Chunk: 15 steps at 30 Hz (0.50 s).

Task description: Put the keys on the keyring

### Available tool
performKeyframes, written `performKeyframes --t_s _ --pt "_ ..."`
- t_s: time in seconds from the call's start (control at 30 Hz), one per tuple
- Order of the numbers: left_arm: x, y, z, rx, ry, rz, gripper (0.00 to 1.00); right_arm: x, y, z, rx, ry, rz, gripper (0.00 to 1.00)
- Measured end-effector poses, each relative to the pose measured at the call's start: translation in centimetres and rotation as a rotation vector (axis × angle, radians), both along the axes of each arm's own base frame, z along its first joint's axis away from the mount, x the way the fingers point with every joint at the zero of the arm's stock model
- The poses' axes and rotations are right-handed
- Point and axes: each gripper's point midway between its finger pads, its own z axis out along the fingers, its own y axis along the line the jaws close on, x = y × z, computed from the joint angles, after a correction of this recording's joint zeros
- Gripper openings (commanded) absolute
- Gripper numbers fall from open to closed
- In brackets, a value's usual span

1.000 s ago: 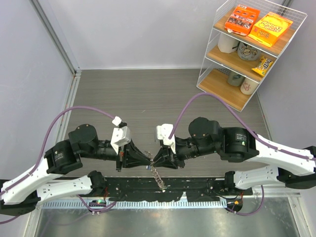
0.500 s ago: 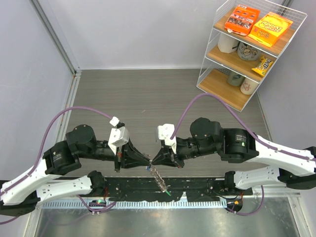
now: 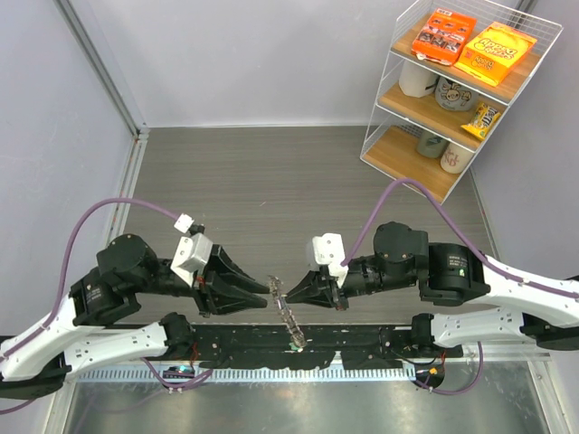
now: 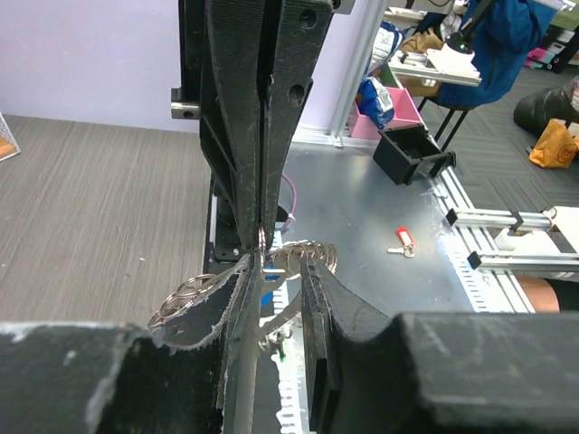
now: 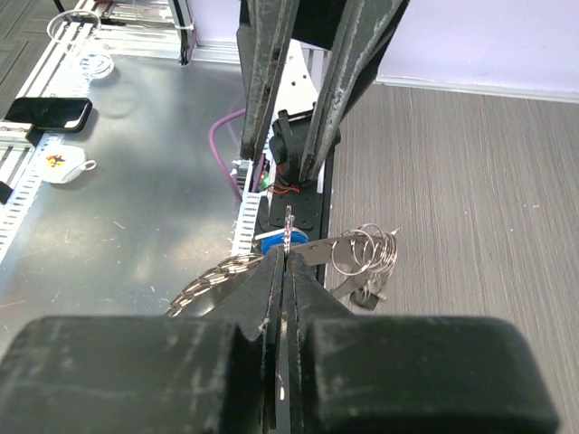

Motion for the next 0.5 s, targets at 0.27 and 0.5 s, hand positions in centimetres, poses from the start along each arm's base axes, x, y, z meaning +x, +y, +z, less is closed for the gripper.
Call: performKeyframes --t_s 0.27,0.5 --pt "0.0 -0.8 -0.2 0.008 0.014 -0.019 0.30 -0.3 -0.1 0.5 0.029 -0.029 0.010 0.06" --pt "0.1 -1.3 -0.5 0.018 0.035 -0.026 0.27 -0.7 -0.4 1.3 0.057 -0.048 0.018 0.06"
